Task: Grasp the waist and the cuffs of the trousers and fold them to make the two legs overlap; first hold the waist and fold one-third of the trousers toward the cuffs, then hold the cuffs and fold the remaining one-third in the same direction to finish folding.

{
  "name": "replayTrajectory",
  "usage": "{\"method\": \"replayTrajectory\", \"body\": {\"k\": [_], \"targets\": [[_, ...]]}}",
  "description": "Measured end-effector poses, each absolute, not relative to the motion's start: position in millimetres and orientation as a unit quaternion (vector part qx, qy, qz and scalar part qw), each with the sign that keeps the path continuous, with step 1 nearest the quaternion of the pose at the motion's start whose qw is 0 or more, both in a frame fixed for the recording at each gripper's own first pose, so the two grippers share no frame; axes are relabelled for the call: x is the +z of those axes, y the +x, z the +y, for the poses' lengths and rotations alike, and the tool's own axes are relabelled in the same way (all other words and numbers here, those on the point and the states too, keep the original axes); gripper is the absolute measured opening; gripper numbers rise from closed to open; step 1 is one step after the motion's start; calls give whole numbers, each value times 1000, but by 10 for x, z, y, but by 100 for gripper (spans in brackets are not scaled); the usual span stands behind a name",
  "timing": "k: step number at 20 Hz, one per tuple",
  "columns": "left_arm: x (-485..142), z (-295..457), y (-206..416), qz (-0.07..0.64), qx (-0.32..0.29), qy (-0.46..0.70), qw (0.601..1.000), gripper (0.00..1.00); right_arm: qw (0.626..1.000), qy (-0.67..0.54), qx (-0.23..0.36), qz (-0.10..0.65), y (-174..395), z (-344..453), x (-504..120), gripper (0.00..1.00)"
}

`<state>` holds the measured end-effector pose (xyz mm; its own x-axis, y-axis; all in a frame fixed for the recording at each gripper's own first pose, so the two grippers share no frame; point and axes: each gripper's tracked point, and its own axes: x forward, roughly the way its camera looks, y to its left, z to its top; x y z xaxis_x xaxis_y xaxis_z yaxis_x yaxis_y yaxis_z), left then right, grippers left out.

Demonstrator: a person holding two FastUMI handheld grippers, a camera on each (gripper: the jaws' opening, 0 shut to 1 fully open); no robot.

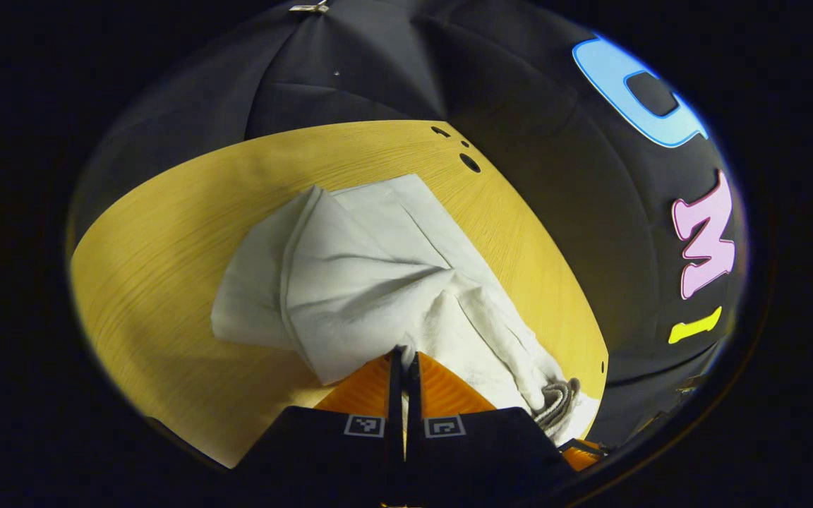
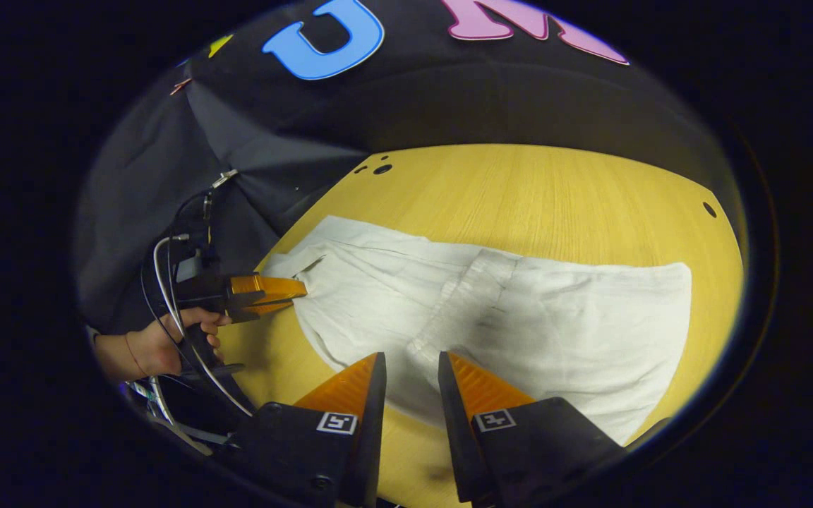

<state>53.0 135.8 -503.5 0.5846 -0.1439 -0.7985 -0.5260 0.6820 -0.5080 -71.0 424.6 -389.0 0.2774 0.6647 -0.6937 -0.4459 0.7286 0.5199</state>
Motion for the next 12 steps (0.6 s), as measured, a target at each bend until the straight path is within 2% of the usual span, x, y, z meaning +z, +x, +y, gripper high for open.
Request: {"method": "replayTrajectory", "body": {"k": [5, 12], "targets": [[-4880, 1392, 592, 413, 110, -423, 799, 6, 818, 130, 281, 484, -562, 3539, -3893, 46], [-4140, 1122, 875, 342, 40, -410, 845, 6, 833, 202, 153, 493, -602, 2329, -3993, 46]]}}
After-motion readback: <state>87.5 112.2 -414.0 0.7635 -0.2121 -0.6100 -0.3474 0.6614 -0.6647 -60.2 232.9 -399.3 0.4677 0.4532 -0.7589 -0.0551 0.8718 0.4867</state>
